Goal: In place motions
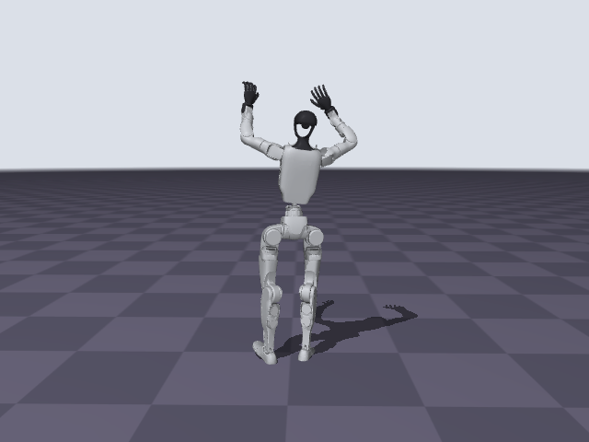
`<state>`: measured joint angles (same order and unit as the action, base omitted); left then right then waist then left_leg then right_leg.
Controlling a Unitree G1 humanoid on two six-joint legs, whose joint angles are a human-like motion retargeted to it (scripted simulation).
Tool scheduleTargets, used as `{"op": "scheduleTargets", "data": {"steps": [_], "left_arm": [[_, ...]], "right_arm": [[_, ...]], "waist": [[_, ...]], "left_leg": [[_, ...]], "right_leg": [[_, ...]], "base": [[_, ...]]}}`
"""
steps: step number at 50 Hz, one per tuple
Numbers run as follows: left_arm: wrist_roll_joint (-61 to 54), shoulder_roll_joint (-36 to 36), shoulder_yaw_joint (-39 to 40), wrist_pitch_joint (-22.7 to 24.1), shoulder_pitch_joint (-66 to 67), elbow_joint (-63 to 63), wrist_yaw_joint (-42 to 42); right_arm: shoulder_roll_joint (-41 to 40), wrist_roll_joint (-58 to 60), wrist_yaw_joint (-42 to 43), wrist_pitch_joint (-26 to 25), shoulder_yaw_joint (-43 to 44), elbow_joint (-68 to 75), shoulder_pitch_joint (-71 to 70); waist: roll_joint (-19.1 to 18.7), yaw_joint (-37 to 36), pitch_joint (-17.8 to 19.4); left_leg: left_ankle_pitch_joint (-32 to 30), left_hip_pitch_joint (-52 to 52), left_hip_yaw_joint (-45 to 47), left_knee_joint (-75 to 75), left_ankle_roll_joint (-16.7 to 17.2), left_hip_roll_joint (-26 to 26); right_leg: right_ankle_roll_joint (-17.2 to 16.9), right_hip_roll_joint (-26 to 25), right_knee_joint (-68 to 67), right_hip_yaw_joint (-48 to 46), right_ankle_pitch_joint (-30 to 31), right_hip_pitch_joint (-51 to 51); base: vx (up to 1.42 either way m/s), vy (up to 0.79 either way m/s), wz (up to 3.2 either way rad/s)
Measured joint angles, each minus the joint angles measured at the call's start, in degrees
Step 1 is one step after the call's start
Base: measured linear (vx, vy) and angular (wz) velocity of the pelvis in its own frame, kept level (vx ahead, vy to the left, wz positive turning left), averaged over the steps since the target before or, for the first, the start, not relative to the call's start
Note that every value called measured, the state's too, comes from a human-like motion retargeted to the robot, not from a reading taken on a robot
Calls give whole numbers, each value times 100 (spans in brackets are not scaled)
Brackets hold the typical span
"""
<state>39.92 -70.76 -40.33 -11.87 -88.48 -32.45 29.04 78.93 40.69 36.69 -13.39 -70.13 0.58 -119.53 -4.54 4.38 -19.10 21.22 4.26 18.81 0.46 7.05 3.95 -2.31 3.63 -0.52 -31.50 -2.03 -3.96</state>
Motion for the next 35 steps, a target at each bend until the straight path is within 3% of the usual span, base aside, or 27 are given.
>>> {"op": "scheduleTargets", "data": {"steps": [2,4,5,7,9,11,15,20,23,25,28,31,35], "left_arm": [[796,-126,-647,-85,-466,504,1174],[1075,-112,-923,306,-710,591,2144],[1073,-60,-941,656,-741,471,2426],[678,65,-500,1132,-475,-95,2197],[91,146,385,1092,110,-797,1721],[-559,198,1525,674,885,-1499,1406],[-2200,322,3668,-120,2209,-3036,485],[-5572,819,6579,-1573,3446,-4442,-1814],[-8086,1152,8415,-1805,4158,-4835,-3480],[-9862,1305,9307,-1528,4667,-5021,-4147],[-11482,1407,9722,-580,5081,-5126,-3655],[-11313,1314,9181,597,4894,-4996,-2750],[-10310,992,7511,1208,4042,-4244,-2839]], "right_arm": [[-234,78,357,164,-651,-287,-660],[-228,-155,687,440,-863,-106,-865],[-147,-336,795,562,-854,132,-855],[132,-776,741,456,-487,933,-522],[274,-1325,541,289,245,2030,186],[237,-1844,80,171,1371,3223,1201],[90,-2763,-1856,-423,4001,5357,3168],[211,-3802,-4505,-1191,6834,7512,4920],[214,-4350,-5044,-1421,8418,8312,6017],[34,-4952,-4719,-1414,9431,8530,6726],[-235,-6286,-3891,-1002,10382,8396,7401],[-443,-7391,-3321,-411,10509,7780,7449],[-452,-7250,-2788,-89,9227,6361,6757]], "waist": [[-59,-72,26],[-86,-177,67],[-83,-226,89],[-75,-285,121],[-98,-299,68],[-146,-268,-7],[-199,-230,-88],[-300,-291,-18],[-365,-278,37],[-400,-246,59],[-381,-256,89],[-294,-289,76],[-207,-327,-37]], "left_leg": [[12,-43,34,-10,1,3],[22,-64,69,-17,2,6],[25,-65,81,-17,2,6],[20,-25,74,-11,3,4],[12,64,63,6,5,6],[5,146,54,24,8,7],[4,244,47,33,9,-3],[26,237,60,18,2,-16],[37,174,49,3,-7,-48],[47,129,57,-4,-8,-63],[63,38,83,-22,-16,-85],[64,-3,84,-16,-15,-102],[61,36,82,1,-17,-99]], "right_leg": [[4,-7,-4,49,6,7],[1,-6,-10,94,16,-5],[-1,-2,-12,109,23,-14],[-10,16,-17,103,32,-51],[-17,36,-21,83,42,-121],[-19,50,-19,69,51,-185],[-27,76,-24,75,62,-288],[-30,77,-35,109,52,-322],[-29,86,-31,96,35,-268],[-28,90,-33,108,24,-237],[-28,87,-28,145,14,-174],[-24,98,-17,144,7,-120],[-29,112,-21,122,4,-127]], "base": [[10,10,-21],[5,11,-19],[3,12,-9],[2,11,3],[1,8,11],[2,9,8],[1,9,0],[-1,12,-5],[-1,6,2],[4,6,-5],[2,4,-8],[0,0,0],[0,0,0]]}}
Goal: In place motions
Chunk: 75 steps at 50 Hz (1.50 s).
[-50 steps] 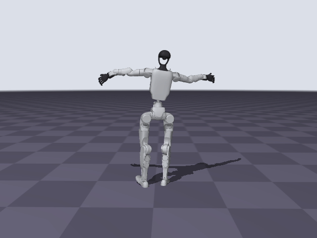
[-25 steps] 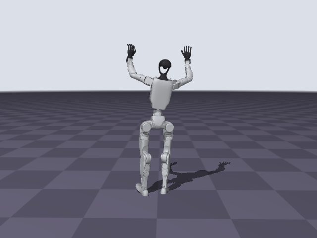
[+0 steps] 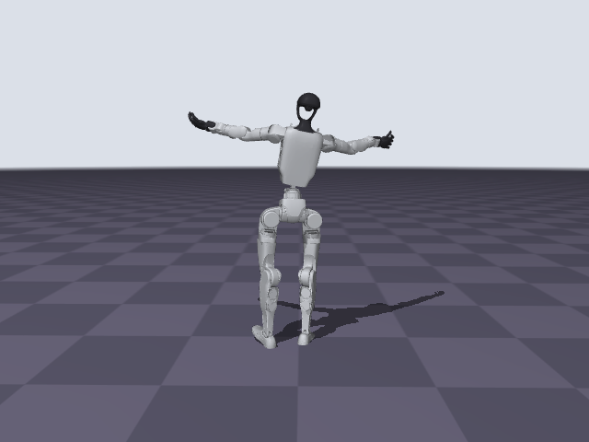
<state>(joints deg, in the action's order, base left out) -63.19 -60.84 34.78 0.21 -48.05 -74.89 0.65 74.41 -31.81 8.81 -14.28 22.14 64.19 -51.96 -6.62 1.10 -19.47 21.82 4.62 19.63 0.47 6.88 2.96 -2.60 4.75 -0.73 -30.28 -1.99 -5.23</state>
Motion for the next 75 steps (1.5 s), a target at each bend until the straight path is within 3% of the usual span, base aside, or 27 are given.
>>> {"op": "scheduleTargets", "data": {"steps": [5,8,10,13,15,18,20,22,25,29,33,35,37,38,40,43,45,46,48,52,55,58,62,67,70,73,75], "left_arm": [[2215,-233,-2647,92,-1515,1470,-355],[4510,-354,-4137,-143,-2363,2471,-189],[6418,-466,-4893,-571,-2856,3146,292],[8974,-721,-5637,-1259,-3424,3957,2331],[10017,-859,-5891,-1385,-3574,4470,4516],[10898,-1050,-5993,-652,-3532,4824,5687],[10571,-1005,-5739,32,-3259,4651,5392],[10024,-722,-5053,436,-2736,4125,4853],[9227,-278,-3434,292,-1550,3172,4373],[8172,-291,-1688,-962,-157,1707,3051],[7449,-403,43,-2493,1126,-92,952],[7113,-305,1110,-3303,1814,-845,-417],[6189,-4,2201,-3585,2529,-1230,-2236],[5311,171,2704,-3491,2813,-1368,-2801],[2739,508,3452,-2854,3214,-1446,-2787],[-360,816,3423,-338,3060,-1229,-1158],[-687,849,3002,1001,2832,-1029,-343],[-467,804,2724,1119,2683,-870,-235],[-74,660,2109,1013,2372,-404,-405],[987,219,736,614,1578,999,-1176],[2563,-265,-501,798,945,2055,-802],[4501,-737,-1930,895,86,2960,151],[7027,-1201,-3936,311,-1270,4196,1591],[10191,-1361,-5790,-1018,-2790,5373,4289],[10968,-1240,-6228,-889,-3188,5360,5366],[10229,-946,-5878,-383,-3001,4498,4918],[9609,-798,-5241,-411,-2625,3794,4382]], "right_arm": [[375,2068,484,-477,-2978,-2246,-1625],[770,3704,1122,-837,-5105,-3631,-2990],[925,4960,1655,-1057,-6605,-4492,-4179],[857,6523,2429,-1203,-8275,-5831,-5877],[675,6674,2950,-729,-9075,-6386,-6693],[608,6634,3051,285,-9730,-6361,-7220],[823,6667,3125,308,-9788,-5939,-7275],[1111,6462,3121,-35,-9480,-5225,-6954],[1212,5595,2817,-179,-8180,-3723,-5660],[781,4458,1394,-206,-4563,-1819,-2549],[453,4168,-432,-499,-2046,110,-711],[332,4426,-1303,-875,-854,928,196],[174,4337,-1995,-1350,250,1473,1116],[51,4099,-2179,-1516,769,1670,1495],[-312,3137,-2237,-1530,1785,1860,2175],[-726,1001,-1437,-873,2456,1716,2670],[-828,253,-696,-183,2351,1431,2614],[-824,256,-427,-31,2117,1159,2467],[-781,504,-151,58,1525,436,2119],[-442,1718,-222,-516,-45,-1533,1235],[98,2863,420,-789,-1389,-2882,446],[630,4226,1365,-783,-2900,-4132,-673],[936,5844,2246,-447,-5047,-5787,-2599],[572,6716,2639,185,-7561,-7283,-5181],[460,6842,3046,398,-8239,-7107,-5874],[703,6596,3018,158,-8262,-5830,-5766],[848,6188,2730,-20,-7975,-4680,-5391]], "waist": [[58,-55,-228],[124,-69,-290],[166,-27,-292],[146,34,-309],[99,44,-303],[70,-44,-230],[78,-128,-139],[73,-231,-71],[-44,-297,-91],[-109,-73,-143],[-134,16,-56],[-132,24,-6],[-116,10,61],[-107,-2,102],[-50,11,188],[73,51,263],[103,55,269],[95,64,272],[70,74,283],[46,87,264],[66,65,193],[78,59,110],[94,86,38],[64,171,92],[37,154,117],[13,75,159],[-15,12,148]], "left_leg": [[12,88,-38,23,3,-5],[14,103,-62,33,1,-3],[11,96,-78,32,1,-5],[9,113,-108,25,2,-6],[11,112,-113,11,1,-9],[16,83,-99,4,0,-8],[18,72,-100,11,-2,-9],[16,76,-107,22,-2,-6],[4,154,-121,41,4,4],[-14,254,-135,44,16,24],[-6,243,-72,16,25,42],[4,215,-22,2,29,52],[16,157,29,-12,32,62],[22,121,55,-19,32,65],[29,55,78,-28,30,58],[22,-19,57,-40,29,34],[17,-36,54,-39,28,37],[14,-45,52,-35,27,41],[10,-66,58,-27,27,53],[6,-72,88,-16,32,60],[4,-53,107,-20,38,56],[6,-44,119,-25,39,61],[19,-98,115,-38,35,62],[44,-247,78,-46,24,45],[58,-294,58,-43,21,40],[64,-274,46,-38,15,45],[63,-225,47,-30,17,51]], "right_leg": [[-6,27,-8,-51,-2,-48],[-6,27,-6,-83,-6,-32],[-4,25,-2,-106,-12,-7],[-4,15,7,-132,-16,-5],[-4,13,3,-132,-15,-17],[2,3,4,-101,-6,-9],[5,1,4,-97,0,3],[4,6,3,-114,7,10],[0,15,5,-155,19,-35],[-5,23,-8,-173,34,-137],[4,12,-30,-78,51,-219],[12,-2,-41,0,61,-253],[20,-17,-51,73,72,-256],[23,-24,-54,106,77,-247],[32,-34,-51,146,80,-210],[37,-20,-42,112,80,-131],[37,-21,-43,100,79,-106],[38,-23,-44,96,80,-93],[41,-30,-48,99,84,-71],[47,-24,-55,135,97,-82],[48,-15,-58,157,103,-117],[49,-21,-58,168,102,-133],[49,-37,-58,160,87,-81],[54,-56,-49,135,60,85],[51,-61,-41,113,50,153],[42,-61,-44,101,52,145],[36,-55,-48,97,57,103]], "base": [[2,0,4],[3,-2,6],[0,0,0],[0,0,0],[0,0,0],[0,0,0],[-6,2,-2],[-6,1,7],[-7,2,13],[-1,0,-1],[-1,2,-18],[0,2,-34],[3,-1,-34],[1,-3,-29],[0,-6,-16],[-1,-7,7],[0,0,0],[0,0,0],[0,0,0],[0,0,0],[0,0,0],[4,0,-1],[4,0,-1],[3,-1,1],[2,0,2],[0,0,0],[0,0,0]]}}
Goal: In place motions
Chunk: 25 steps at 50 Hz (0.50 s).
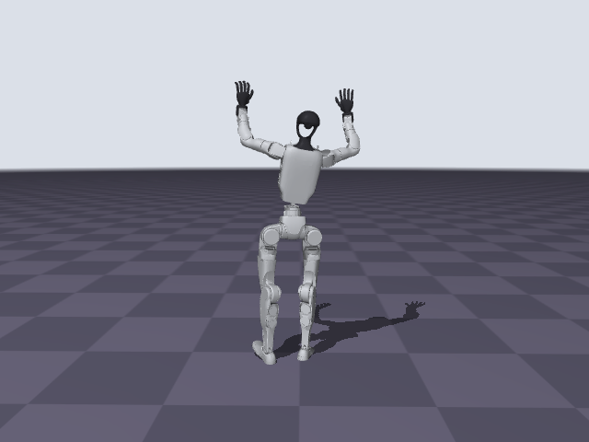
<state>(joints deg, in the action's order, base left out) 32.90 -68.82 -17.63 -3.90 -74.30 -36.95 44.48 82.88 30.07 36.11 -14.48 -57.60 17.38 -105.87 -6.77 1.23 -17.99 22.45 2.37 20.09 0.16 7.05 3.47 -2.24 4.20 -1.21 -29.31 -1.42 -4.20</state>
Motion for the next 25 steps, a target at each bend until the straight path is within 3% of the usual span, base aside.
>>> {"op": "scheduleTargets", "data": {"steps": [3,7,9,10,11,13,15,19,22,25], "left_arm": [[-979,115,1441,-389,998,-1026,-438],[-2650,197,3231,-896,2135,-2632,-1542],[-3751,395,4062,-1512,2439,-3369,-2347],[-4331,517,4507,-1956,2563,-3652,-2839],[-4767,584,4908,-2297,2795,-3796,-3943],[-5605,711,5692,-2588,3322,-4012,-5852],[-6415,877,6369,-2386,3844,-4137,-6134],[-7207,1363,6784,-769,4864,-3816,-4584],[-6733,1937,6703,419,5678,-3210,-3914],[-6018,2616,6583,1086,6574,-2657,-3774]], "right_arm": [[-17,-515,-851,-188,1210,1832,1093],[-313,-1291,-2396,-695,3613,4223,2688],[-357,-1800,-3336,-1078,4787,5143,3308],[-350,-2105,-3819,-1331,5348,5510,3601],[-330,-2458,-4208,-1464,5935,5725,3969],[-386,-3242,-4625,-1463,7129,5998,4723],[-537,-4154,-4478,-1073,8122,6106,5426],[-1125,-5468,-3306,1,9626,5731,7115],[-1848,-5377,-2767,734,10293,5037,8446],[-2859,-4581,-2458,1053,10503,4134,9487]], "waist": [[-64,-33,-78],[-89,-11,-152],[-89,-21,-140],[-91,-21,-117],[-96,-9,-85],[-121,32,-19],[-142,94,18],[-71,135,15],[35,109,85],[111,101,221]], "left_leg": [[-3,110,9,16,7,7],[-5,233,12,20,15,7],[-3,255,9,21,15,5],[-3,256,0,21,14,1],[-3,253,-8,22,11,-4],[-2,243,-22,22,5,-11],[-1,233,-32,19,2,-15],[2,198,-38,15,-1,-26],[9,113,-25,8,-5,-28],[24,-17,12,-4,-9,-19]], "right_leg": [[-5,13,0,7,12,-101],[-16,38,-10,20,23,-234],[-21,42,-12,20,23,-256],[-22,46,-12,12,21,-253],[-22,48,-12,-1,17,-243],[-22,47,-9,-25,12,-219],[-23,46,-6,-43,7,-199],[-16,45,-4,-39,7,-168],[-5,36,-12,-13,11,-111],[7,8,-16,43,19,-26]], "base": [[0,0,0],[0,0,0],[-7,4,2],[-6,2,8],[0,0,0],[0,0,0],[0,0,0],[0,0,0],[7,-7,-9],[3,-7,-18]]}}
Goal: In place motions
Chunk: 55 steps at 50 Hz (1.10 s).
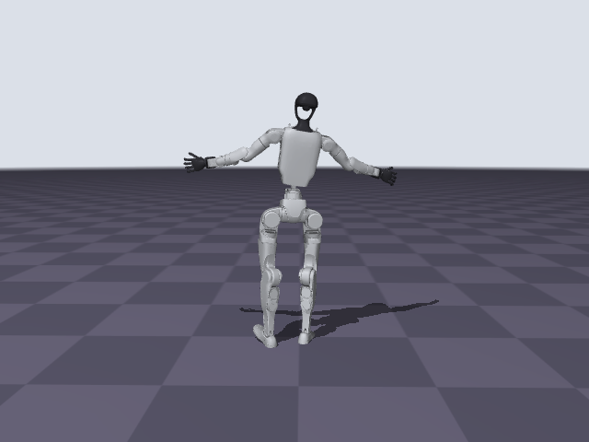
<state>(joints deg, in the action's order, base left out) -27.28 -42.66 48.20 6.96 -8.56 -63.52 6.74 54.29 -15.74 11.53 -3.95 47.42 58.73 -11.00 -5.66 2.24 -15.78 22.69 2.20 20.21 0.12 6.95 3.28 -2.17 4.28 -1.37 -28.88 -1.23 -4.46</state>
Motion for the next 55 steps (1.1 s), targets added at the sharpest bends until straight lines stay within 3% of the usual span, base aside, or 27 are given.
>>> {"op": "scheduleTargets", "data": {"steps": [3,5,8,12,14,17,20,22,25,28,30,33,37,45,55], "left_arm": [[526,750,-292,363,524,42,-40],[747,1193,-597,332,648,-291,-129],[1236,1818,-1134,-334,567,-1281,-647],[2534,2315,-2405,-1896,534,-2682,-1590],[3353,2633,-3019,-2498,617,-2920,-1801],[4300,3142,-3762,-2781,832,-2950,-2098],[4762,3657,-4167,-2794,1074,-2855,-2286],[4788,3919,-4429,-2719,1242,-2786,-2461],[4674,4284,-4685,-2600,1429,-2800,-2393],[4711,4319,-4769,-2745,1399,-2803,-2158],[4644,4158,-4874,-2693,1320,-2758,-2319],[4622,3925,-5010,-2638,1217,-2705,-2602],[4774,3685,-4903,-2674,1085,-2650,-2910],[4688,3525,-5012,-2599,980,-2594,-3330],[5211,4035,-5199,-2811,1075,-2873,-3300]], "right_arm": [[-997,912,59,247,-169,-558,610],[-1645,1337,87,447,-336,-674,918],[-2486,1042,-111,469,-702,-301,1230],[-3256,1290,-1521,162,-1426,945,1279],[-3413,2068,-2648,-178,-2089,1717,1250],[-3670,4144,-4296,-660,-3231,2527,1220],[-4092,5787,-4507,-890,-4298,2961,1275],[-4412,6167,-4042,-902,-4655,3171,1411],[-4820,5662,-3707,-824,-4907,3351,1678],[-4884,4561,-3342,-1120,-5084,3305,1758],[-4793,4117,-3232,-871,-5083,3245,1707],[-4562,4210,-3775,-653,-5060,3170,1602],[-4263,4515,-4396,-906,-5037,3067,1328],[-4088,3897,-3549,-892,-4901,2671,969],[-4458,3497,-3917,-766,-4841,2455,1081]], "waist": [[24,52,155],[61,63,244],[164,103,453],[267,193,931],[293,247,1134],[319,338,1338],[326,398,1390],[333,402,1383],[363,516,1331],[331,502,1338],[324,334,1406],[312,368,1476],[310,338,1617],[296,342,1897],[278,487,1825]], "left_leg": [[14,-94,13,2,-1,-5],[29,-154,6,10,-6,-18],[31,-270,-64,34,-16,-57],[8,-538,-76,39,-26,-65],[5,-636,-58,36,-28,-56],[7,-724,-27,34,-28,-50],[6,-709,-18,45,-27,-45],[-3,-681,-28,52,-26,-49],[-27,-499,-209,203,104,69],[-34,-402,-205,246,139,136],[-61,-443,-30,156,43,53],[-73,-422,-60,154,26,34],[-78,-434,-31,179,11,38],[-65,-550,8,216,5,44],[11,-697,-201,138,10,-20]], "right_leg": [[12,-7,1,28,4,78],[17,-2,1,23,6,141],[27,28,8,-50,5,306],[37,32,13,-86,10,613],[41,19,15,-64,19,704],[47,10,14,-13,39,764],[48,17,7,2,52,743],[49,30,3,-15,57,729],[-19,137,37,-217,65,768],[-114,207,42,-232,73,763],[-36,110,57,-58,83,710],[-22,126,31,-99,127,641],[-6,139,5,-57,154,625],[12,140,-4,6,190,696],[-6,156,-6,-191,140,759]], "base": [[0,0,0],[-7,0,3],[-10,-3,17],[-10,-4,4],[-12,-3,-13],[-4,-1,-11],[0,0,0],[3,-1,5],[7,-1,54],[-2,0,9],[-8,0,-50],[-6,0,-1],[-1,0,-2],[0,0,0],[1,0,15]]}}
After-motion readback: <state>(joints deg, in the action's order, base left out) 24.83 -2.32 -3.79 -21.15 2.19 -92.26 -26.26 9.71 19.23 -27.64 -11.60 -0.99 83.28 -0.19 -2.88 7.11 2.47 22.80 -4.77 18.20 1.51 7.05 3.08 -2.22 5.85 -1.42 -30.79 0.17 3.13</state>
